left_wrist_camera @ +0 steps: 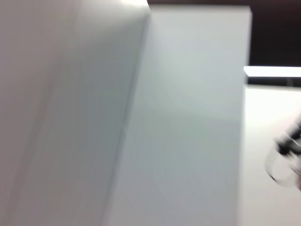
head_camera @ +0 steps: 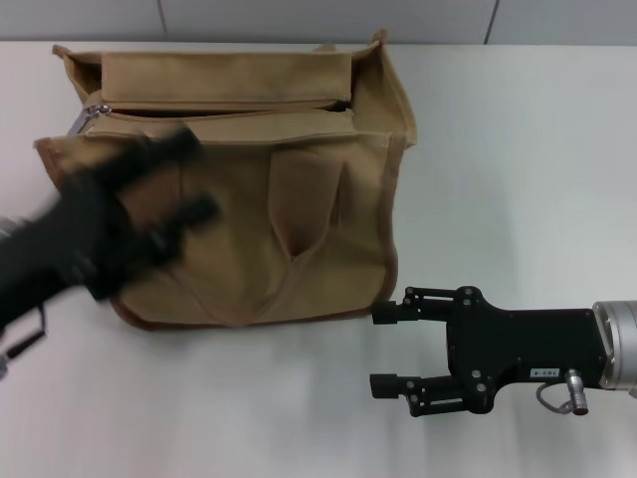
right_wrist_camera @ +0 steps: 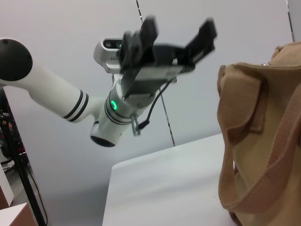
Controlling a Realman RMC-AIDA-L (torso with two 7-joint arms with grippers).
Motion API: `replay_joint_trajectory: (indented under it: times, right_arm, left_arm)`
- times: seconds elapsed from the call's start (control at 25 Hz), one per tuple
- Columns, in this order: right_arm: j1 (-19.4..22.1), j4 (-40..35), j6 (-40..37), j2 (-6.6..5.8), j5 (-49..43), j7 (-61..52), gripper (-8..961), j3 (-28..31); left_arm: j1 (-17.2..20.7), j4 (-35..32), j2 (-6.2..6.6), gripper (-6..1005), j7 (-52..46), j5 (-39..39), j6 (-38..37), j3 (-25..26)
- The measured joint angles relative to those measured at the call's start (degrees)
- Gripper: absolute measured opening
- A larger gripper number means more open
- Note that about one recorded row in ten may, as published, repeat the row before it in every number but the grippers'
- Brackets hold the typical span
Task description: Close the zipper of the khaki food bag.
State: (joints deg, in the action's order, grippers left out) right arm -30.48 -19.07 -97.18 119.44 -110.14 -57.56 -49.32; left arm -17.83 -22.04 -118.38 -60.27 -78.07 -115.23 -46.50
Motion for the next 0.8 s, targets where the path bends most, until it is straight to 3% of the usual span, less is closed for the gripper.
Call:
replay_joint_trajectory:
  times: [0.2,0.4,0.44,0.56,0.6,0.64,0.68,0.8]
  right_arm:
    - [0.1,0.0,0.0,0.0,0.1,0.0,748,0.0]
    - [0.2,0.0,0.0,0.0,0.1,0.0,744,0.0]
    - [0.2,0.0,0.0,0.0,0.1,0.0,743,0.0]
    - [0.2,0.0,0.0,0.0,0.1,0.0,741,0.0]
    - [0.2,0.0,0.0,0.0,0.1,0.0,740,0.0]
    - [0.2,0.0,0.0,0.0,0.1,0.0,739,0.0]
    - [0.2,0.0,0.0,0.0,0.1,0.0,739,0.0]
    - [0.2,0.0,0.0,0.0,0.1,0.0,736,0.0]
  left_arm:
    - [1.5,1.8,0.11,752,0.0,10.3,0.4,0.3]
    - [2.5,2.3,0.68,752,-0.2,13.4,1.7,1.9]
    - [4.3,3.6,3.77,752,-2.1,14.1,6.6,7.0]
    - [4.3,3.6,3.77,752,-2.1,14.1,6.6,7.0]
    - [4.7,3.7,4.75,752,-2.9,14.0,8.1,7.1]
    - [5.8,3.4,7.02,752,-3.5,11.9,12.1,7.3]
    - [6.3,3.0,7.86,752,-3.5,10.5,14.0,7.4]
    - [6.6,2.5,8.6,751,-3.7,9.0,15.7,7.4]
